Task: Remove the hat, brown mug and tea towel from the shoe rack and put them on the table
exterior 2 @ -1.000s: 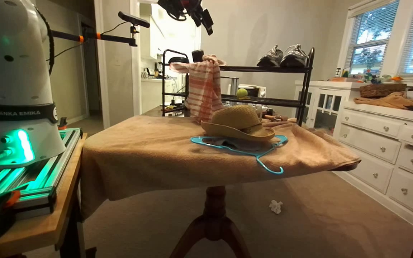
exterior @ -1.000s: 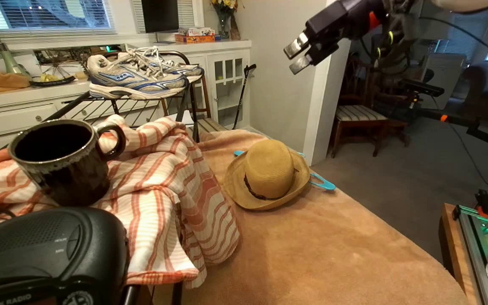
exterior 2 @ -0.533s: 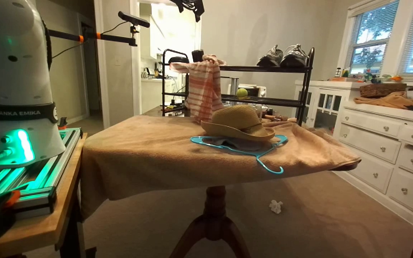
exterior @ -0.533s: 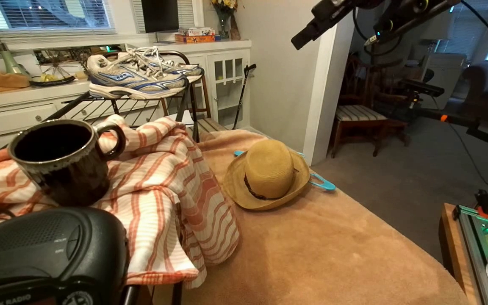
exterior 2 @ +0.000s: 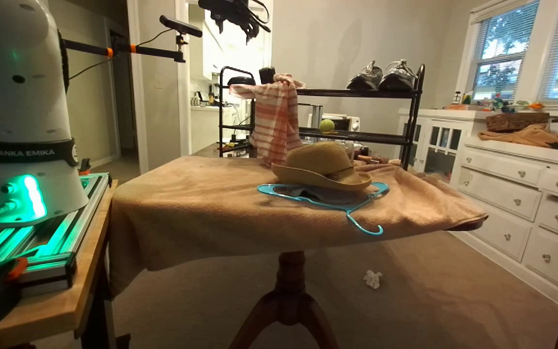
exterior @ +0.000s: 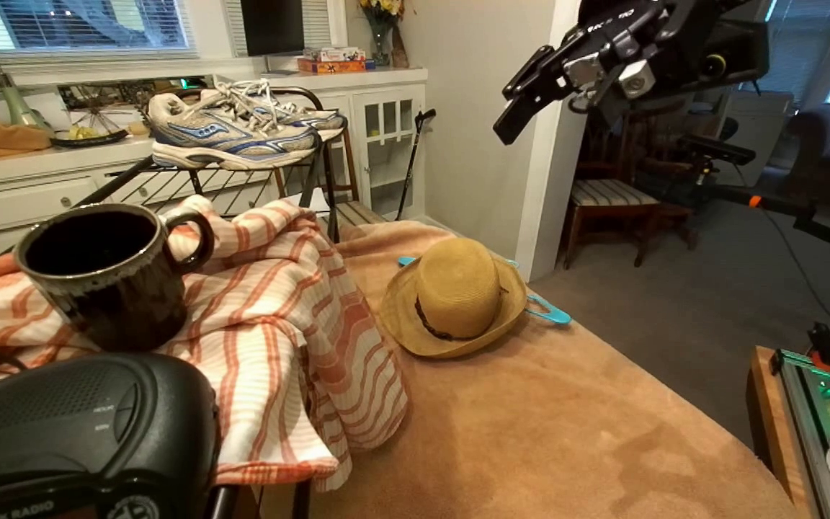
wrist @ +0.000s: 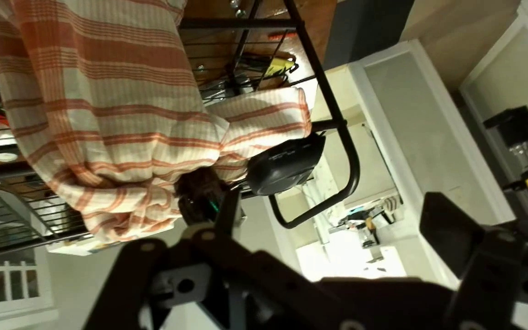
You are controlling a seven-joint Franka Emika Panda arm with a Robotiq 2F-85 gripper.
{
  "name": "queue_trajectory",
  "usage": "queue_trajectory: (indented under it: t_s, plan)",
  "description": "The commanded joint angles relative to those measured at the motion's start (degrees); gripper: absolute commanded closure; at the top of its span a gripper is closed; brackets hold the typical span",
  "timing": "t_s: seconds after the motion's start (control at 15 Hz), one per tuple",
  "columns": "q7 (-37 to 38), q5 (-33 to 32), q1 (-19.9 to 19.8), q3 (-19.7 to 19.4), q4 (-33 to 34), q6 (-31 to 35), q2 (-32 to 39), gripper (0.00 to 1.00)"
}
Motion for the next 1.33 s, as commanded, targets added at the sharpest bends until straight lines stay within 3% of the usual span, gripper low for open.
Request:
queue_trajectory:
  t_s: [0.0, 0.4, 0.53, 0.6, 1.07, 1.27]
  plan:
    - [-8.6, -1.3, 0.4, 2.9, 0.7, 0.0, 1.8, 0.00]
    - [-25.4, -0.5, 1.2, 5.8, 1.0, 2.0, 2.8, 0.00]
    - [-32.4, 4.1, 1.8, 5.6, 0.7, 5.9, 2.5, 0.00]
    - [-26.5, 1.2, 0.6, 5.9, 0.6, 2.3, 2.0, 0.00]
    - [-30.9, 3.1, 0.7, 6.0, 0.6, 4.3, 2.0, 0.00]
    - [-32.3, 3.3, 1.1, 7.1, 4.7, 6.3, 7.0, 0.00]
